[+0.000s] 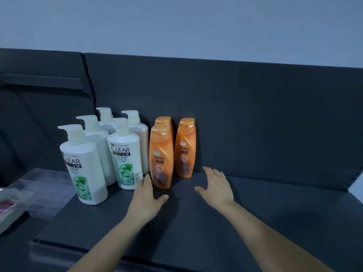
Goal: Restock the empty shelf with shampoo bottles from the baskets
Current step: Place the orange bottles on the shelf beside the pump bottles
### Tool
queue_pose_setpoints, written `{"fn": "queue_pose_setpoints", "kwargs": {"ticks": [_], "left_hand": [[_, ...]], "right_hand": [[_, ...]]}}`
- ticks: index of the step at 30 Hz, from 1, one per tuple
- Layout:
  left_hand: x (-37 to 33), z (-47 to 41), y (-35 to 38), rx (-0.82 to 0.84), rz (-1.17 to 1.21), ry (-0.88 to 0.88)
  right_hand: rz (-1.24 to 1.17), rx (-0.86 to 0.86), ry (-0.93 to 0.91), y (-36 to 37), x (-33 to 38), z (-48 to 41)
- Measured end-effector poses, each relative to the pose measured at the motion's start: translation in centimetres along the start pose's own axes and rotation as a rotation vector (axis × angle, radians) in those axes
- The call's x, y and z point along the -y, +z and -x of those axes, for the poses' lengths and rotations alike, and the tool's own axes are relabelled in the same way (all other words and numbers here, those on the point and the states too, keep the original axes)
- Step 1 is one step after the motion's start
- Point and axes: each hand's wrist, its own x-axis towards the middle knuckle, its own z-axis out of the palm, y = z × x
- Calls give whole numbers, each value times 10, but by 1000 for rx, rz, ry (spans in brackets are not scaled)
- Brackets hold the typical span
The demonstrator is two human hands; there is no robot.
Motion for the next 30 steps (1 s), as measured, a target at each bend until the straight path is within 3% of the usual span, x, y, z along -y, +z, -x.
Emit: {"fn": "queue_pose_setpoints", "kwargs": {"ticks": [6, 12, 30], "left_hand": [[-5, 15, 2, 106, -174, 222], [-20, 46, 6, 213, -290, 540], [-95, 261, 88, 549, -212, 1230]], "right_hand": [[162, 32, 70, -15, -10, 52], [184, -29, 267, -27, -6, 130], [264, -248, 947, -63, -11, 457]]}}
